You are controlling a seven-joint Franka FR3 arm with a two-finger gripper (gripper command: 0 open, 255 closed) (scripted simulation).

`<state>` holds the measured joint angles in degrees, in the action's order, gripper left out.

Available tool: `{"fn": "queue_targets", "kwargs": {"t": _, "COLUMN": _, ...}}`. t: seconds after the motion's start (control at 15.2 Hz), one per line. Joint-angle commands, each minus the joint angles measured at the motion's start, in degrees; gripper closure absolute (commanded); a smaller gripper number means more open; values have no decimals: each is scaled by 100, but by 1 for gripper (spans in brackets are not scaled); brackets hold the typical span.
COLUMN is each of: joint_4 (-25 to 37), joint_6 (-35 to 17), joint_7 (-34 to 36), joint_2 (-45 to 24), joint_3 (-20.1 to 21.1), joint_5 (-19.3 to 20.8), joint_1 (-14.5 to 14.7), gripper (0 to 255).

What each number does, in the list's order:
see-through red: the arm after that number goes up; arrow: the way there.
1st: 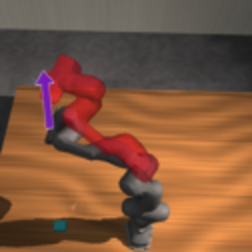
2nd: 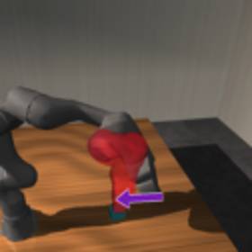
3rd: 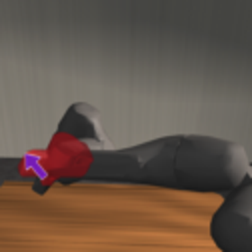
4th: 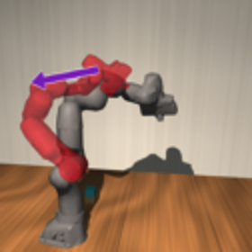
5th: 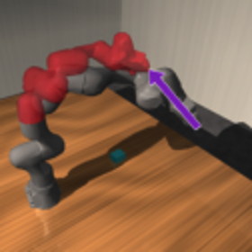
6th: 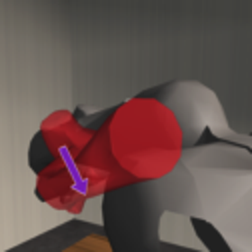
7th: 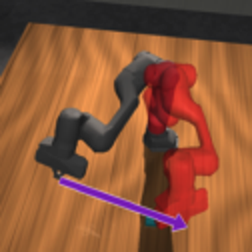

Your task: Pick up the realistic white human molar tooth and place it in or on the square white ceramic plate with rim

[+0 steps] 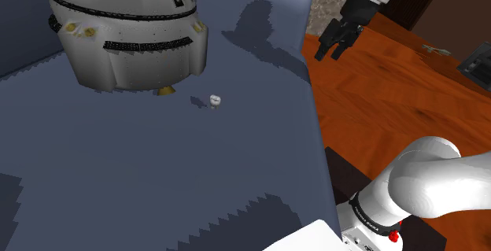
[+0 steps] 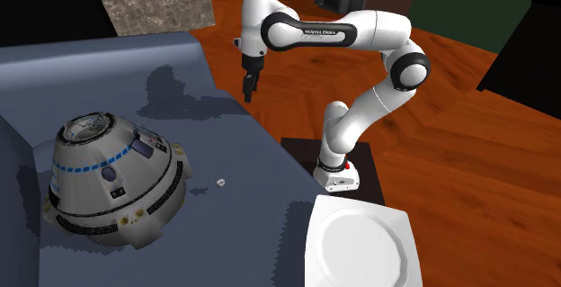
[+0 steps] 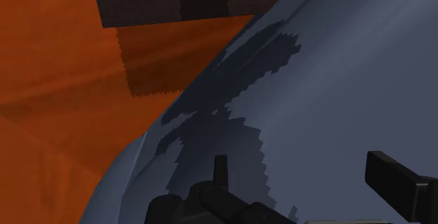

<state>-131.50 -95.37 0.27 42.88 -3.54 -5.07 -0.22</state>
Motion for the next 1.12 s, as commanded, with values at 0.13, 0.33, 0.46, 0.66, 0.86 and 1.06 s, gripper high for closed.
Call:
{"fn": "queue_targets", "kwargs": {"t": 0.13, "joint_4": 68, "joint_6": -4, "joint_7": 296, "joint_2": -54, "joint_3": 319, "joint_5": -52, "joint_1": 80, "gripper": 0}}
{"fn": "queue_targets", "kwargs": {"t": 0.33, "joint_4": 221, "joint_6": -9, "joint_7": 737, "joint_2": -197, "joint_3": 795, "joint_5": -118, "joint_1": 188, "gripper": 0}}
{"fn": "queue_targets", "kwargs": {"t": 0.46, "joint_4": 355, "joint_6": -10, "joint_7": 1032, "joint_2": -333, "joint_3": 1110, "joint_5": -146, "joint_1": 253, "gripper": 0}}
{"fn": "queue_targets", "kwargs": {"t": 0.66, "joint_4": 607, "joint_6": -7, "joint_7": 1478, "joint_2": -594, "joint_3": 1582, "joint_5": -162, "joint_1": 330, "gripper": 0}}
{"fn": "queue_targets", "kwargs": {"t": 0.86, "joint_4": 917, "joint_6": 8, "joint_7": 1933, "joint_2": -922, "joint_3": 2058, "joint_5": -133, "joint_1": 383, "gripper": 0}}
{"fn": "queue_targets", "kwargs": {"t": 1.06, "joint_4": 1286, "joint_6": 39, "joint_7": 2406, "joint_2": -1319, "joint_3": 2539, "joint_5": -46, "joint_1": 414, "gripper": 0}}
